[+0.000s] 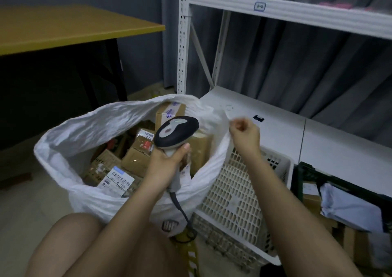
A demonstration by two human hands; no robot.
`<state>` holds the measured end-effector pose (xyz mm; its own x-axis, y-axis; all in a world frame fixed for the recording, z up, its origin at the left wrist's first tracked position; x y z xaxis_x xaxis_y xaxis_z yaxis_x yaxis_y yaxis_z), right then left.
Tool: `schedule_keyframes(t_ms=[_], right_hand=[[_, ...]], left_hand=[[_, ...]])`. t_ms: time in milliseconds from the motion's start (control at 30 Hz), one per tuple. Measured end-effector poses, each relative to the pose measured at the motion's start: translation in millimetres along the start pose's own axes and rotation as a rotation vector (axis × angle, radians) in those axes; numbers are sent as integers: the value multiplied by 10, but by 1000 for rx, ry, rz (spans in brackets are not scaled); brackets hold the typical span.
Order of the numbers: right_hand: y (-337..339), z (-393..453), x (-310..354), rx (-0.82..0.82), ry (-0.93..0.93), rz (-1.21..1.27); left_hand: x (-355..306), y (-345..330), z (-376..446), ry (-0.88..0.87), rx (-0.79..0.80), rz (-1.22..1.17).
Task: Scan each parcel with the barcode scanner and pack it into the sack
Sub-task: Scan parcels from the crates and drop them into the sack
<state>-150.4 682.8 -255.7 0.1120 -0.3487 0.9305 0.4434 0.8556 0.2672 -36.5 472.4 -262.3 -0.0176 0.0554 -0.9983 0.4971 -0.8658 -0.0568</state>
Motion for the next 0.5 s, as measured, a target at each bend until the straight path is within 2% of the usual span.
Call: schedule_keyframes(t_ms=[67,100,133,200,267,300,400,500], right_hand=[[122,-110,470,10,297,28],[171,-171,483,7,347,6],[216,-246,440,3,320,-16],[219,-347,223,43,98,-42],[119,-390,30,148,-140,-106],[65,-420,-8,207,-185,-174],[-99,-478,-69,304,-84,-399],[-164,-375,221,209,125,-527]], left_hand=[[-144,67,-17,-37,-15,-21],[-213,104,-26,-60,-23,-30],[-270,139,-35,-76,-29,-34],[-327,188,-56,-82,-27,-31],[-340,222,-82,-74,-27,-26],[-330,245,-91,-72,-26,-31],[-319,292,-124,-72,-14,-49],[-343,337,-138,-63,-7,-69]])
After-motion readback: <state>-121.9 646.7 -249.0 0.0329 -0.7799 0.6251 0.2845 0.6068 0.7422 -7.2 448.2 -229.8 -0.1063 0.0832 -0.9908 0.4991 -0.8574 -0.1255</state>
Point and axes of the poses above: each hand's wrist, its own z-axis towards the middle knuckle, its own y-axis out of the back of the hand, x = y × z, the point moved 5 cm from there along z, towards the middle knuckle, and after that the axes turned 11 degrees about -x, right-handed, at the moved point
